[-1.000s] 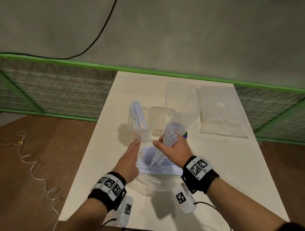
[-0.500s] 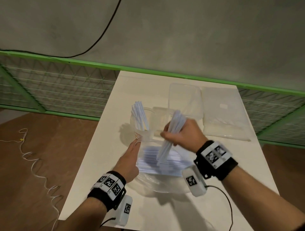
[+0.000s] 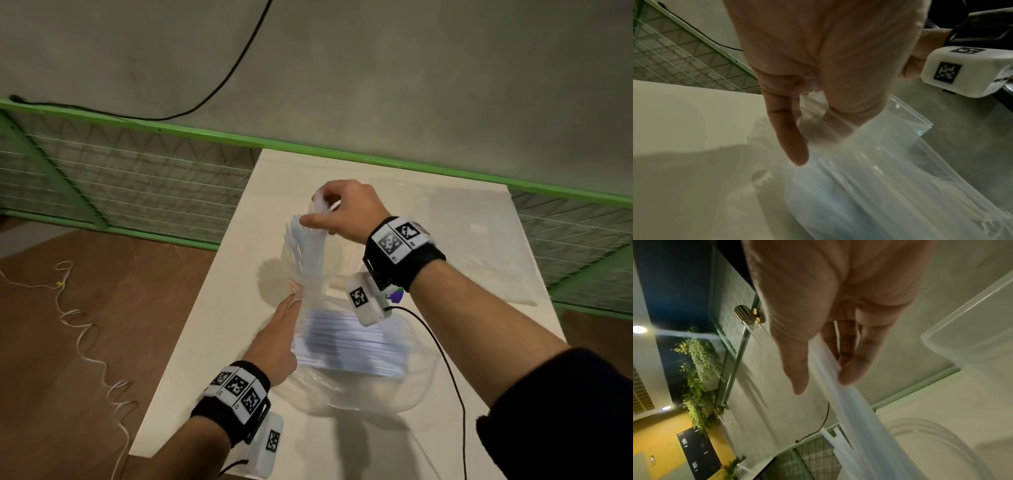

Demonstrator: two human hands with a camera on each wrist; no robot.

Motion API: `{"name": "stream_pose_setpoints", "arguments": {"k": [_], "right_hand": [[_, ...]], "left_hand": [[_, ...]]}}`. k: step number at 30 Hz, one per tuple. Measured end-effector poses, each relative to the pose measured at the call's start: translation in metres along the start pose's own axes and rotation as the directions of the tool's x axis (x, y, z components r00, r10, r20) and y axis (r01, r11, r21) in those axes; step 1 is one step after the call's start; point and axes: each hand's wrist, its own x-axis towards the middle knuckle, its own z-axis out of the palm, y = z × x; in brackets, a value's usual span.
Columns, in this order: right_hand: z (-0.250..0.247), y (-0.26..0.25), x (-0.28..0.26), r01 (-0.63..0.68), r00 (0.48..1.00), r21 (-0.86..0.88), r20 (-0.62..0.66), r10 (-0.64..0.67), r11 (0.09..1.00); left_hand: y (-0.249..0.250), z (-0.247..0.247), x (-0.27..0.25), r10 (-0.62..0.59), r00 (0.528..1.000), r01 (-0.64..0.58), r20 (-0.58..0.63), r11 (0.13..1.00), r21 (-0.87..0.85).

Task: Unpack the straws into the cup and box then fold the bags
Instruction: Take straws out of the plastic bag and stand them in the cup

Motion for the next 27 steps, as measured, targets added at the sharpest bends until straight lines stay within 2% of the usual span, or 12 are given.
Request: {"name": "stream_pose_setpoints", "arguments": {"k": [3,5,6,8,10,12,14,16,19,22,27], "right_hand": [[-0.007,0.001,-0.009,0.056,0.991,-0.058,-0.117,-0.062,0.997],[-0.015,-0.003,-0.025,0.128,0.966,-0.049,-0.221,-0.135,0.991],[-0.016,-0.005,-0.036,0.169,0.958,-0.046,-0.229,-0.175,0.985],[-0.009,-0.007,-0.066,0.233,0.965,-0.042,-0.113,-0.236,0.972],[0.015,0.000,-0.100,0.236,0.964,-0.069,0.138,-0.225,0.969],[0.051,0.020,-0.125,0.189,0.923,-0.194,0.371,-0.107,0.963],[0.086,0.047,-0.141,0.139,0.883,-0.314,0.468,0.025,0.939],[0.108,0.068,-0.153,0.140,0.877,-0.390,0.476,0.069,0.910],[0.128,0.081,-0.170,0.183,0.896,-0.468,0.442,0.050,0.865],[0.140,0.086,-0.180,0.219,0.920,-0.533,0.391,0.009,0.817],[0.145,0.085,-0.178,0.188,0.931,-0.596,0.360,0.051,0.780]], "left_hand": [[0.000,0.000,-0.002,0.000,1.000,0.000,-0.005,1.000,-0.006],[0.001,0.000,-0.002,-0.002,1.000,0.002,-0.005,1.000,-0.011],[0.001,0.001,-0.001,-0.004,1.000,0.004,-0.007,1.000,-0.013],[0.002,0.003,0.002,-0.011,1.000,0.011,-0.007,1.000,0.001],[0.004,0.005,0.005,-0.010,1.000,0.010,-0.008,1.000,0.023],[0.006,0.008,0.006,-0.009,1.000,0.009,-0.002,0.999,0.031],[0.009,0.010,0.006,-0.008,1.000,0.007,0.008,1.000,0.030],[0.011,0.013,0.005,0.003,1.000,-0.003,0.008,1.000,0.022],[0.011,0.017,0.003,0.008,1.000,-0.008,-0.002,0.999,0.034],[0.010,0.021,-0.001,0.004,1.000,-0.003,-0.017,0.999,0.032],[0.006,0.028,-0.006,0.002,0.999,-0.001,-0.037,1.000,0.021]]}}
